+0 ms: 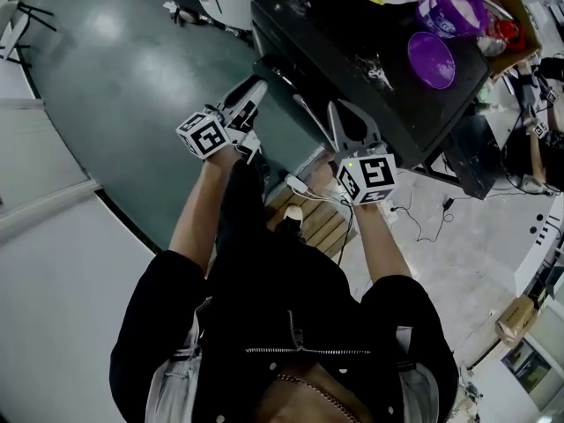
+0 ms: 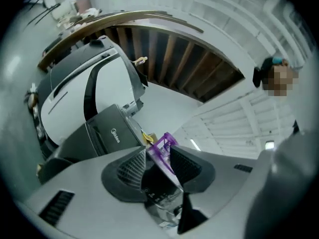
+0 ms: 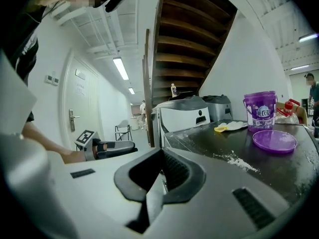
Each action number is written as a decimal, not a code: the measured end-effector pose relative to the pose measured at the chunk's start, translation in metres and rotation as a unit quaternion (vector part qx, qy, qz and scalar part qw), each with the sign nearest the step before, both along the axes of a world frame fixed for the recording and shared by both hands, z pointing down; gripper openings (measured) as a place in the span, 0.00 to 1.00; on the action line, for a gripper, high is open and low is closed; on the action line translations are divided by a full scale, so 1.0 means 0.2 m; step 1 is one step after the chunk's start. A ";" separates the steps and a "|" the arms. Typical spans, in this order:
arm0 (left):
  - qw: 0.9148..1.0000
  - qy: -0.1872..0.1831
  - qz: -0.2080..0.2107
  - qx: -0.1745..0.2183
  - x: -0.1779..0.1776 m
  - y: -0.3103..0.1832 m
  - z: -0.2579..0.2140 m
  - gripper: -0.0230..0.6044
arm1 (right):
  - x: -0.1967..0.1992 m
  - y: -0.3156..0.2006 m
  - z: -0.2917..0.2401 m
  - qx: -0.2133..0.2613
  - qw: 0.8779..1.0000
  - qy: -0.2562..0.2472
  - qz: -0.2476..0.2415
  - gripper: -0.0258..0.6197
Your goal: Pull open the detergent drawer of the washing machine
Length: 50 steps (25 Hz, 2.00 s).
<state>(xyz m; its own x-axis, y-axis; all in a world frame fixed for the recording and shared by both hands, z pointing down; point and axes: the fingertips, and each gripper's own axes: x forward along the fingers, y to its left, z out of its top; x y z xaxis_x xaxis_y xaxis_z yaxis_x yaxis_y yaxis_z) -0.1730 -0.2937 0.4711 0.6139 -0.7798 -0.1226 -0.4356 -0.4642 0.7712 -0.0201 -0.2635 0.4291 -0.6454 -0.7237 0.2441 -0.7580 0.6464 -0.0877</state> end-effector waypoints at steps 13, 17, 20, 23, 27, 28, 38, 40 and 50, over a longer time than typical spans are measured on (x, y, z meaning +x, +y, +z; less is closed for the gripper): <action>0.960 0.269 0.004 -0.077 -0.02 -0.45 0.36 0.51 | -0.01 -0.10 0.14 -0.033 0.999 -0.008 0.015 0.05; 0.958 0.269 0.008 -0.098 0.02 -0.52 0.46 0.51 | -0.03 -0.11 0.18 -0.044 0.999 -0.012 0.013 0.05; 0.957 0.271 0.025 -0.099 0.08 -0.55 0.49 0.51 | -0.04 -0.11 0.20 -0.050 0.999 -0.010 0.010 0.05; 0.956 0.272 0.043 -0.100 0.15 -0.58 0.51 0.53 | -0.04 -0.11 0.22 -0.056 0.998 -0.010 0.012 0.05; 0.951 0.293 0.057 -0.085 0.16 -0.63 0.49 0.54 | -0.03 -0.10 0.25 -0.067 0.997 -0.014 0.020 0.05; 0.949 0.301 0.061 -0.077 0.16 -0.65 0.47 0.55 | -0.03 -0.09 0.26 -0.070 0.997 -0.015 0.022 0.05; 0.926 0.367 0.042 -0.077 0.13 -0.70 0.46 0.51 | 0.00 -0.06 0.30 -0.085 0.996 -0.016 0.033 0.05; 0.928 0.364 0.028 -0.073 0.12 -0.70 0.47 0.51 | 0.02 -0.06 0.31 -0.088 0.995 -0.017 0.038 0.05; 0.930 0.357 0.047 -0.069 0.13 -0.71 0.45 0.52 | 0.02 -0.03 0.37 -0.103 0.994 -0.016 0.034 0.05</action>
